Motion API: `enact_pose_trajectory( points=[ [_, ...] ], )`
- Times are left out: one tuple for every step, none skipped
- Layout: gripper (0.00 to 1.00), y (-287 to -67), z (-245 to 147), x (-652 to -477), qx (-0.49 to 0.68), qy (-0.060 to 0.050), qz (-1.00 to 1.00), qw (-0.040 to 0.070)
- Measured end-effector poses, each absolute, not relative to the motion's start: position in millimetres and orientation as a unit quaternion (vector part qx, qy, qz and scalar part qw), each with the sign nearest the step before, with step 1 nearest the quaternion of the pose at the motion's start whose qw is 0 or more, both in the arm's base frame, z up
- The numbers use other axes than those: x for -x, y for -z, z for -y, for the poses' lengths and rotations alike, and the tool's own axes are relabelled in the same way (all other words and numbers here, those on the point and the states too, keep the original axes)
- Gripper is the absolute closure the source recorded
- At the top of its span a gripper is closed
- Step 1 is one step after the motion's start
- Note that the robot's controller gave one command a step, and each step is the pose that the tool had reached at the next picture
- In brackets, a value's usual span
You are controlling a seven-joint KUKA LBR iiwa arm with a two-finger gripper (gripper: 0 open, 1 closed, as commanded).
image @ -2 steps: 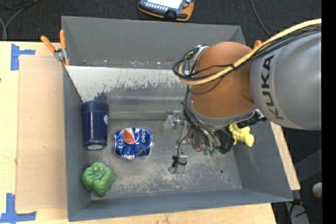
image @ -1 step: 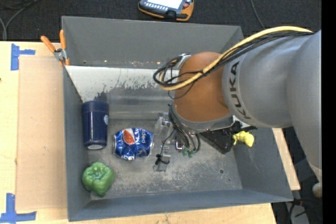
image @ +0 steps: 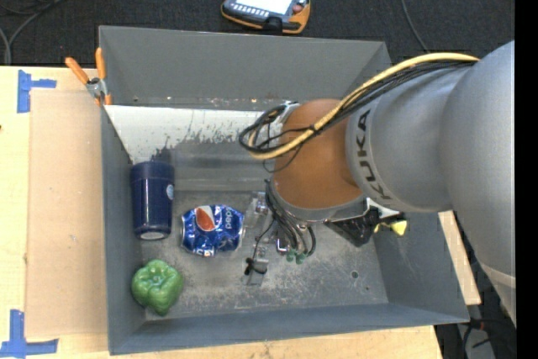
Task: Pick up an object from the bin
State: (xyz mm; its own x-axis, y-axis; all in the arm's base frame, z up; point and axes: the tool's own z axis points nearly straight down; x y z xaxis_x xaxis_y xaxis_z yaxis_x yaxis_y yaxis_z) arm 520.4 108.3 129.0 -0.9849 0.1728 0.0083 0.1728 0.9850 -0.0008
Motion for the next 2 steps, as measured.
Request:
enact_pose_trajectory(
  points=[
    [0.0,-178.1,-115.1,-511.3,-0.015,0.001,1.0,0.002],
    [0.0,-129.3,-136.6,-550.6,0.065,-0.001,0.998,0.007]
  ],
)
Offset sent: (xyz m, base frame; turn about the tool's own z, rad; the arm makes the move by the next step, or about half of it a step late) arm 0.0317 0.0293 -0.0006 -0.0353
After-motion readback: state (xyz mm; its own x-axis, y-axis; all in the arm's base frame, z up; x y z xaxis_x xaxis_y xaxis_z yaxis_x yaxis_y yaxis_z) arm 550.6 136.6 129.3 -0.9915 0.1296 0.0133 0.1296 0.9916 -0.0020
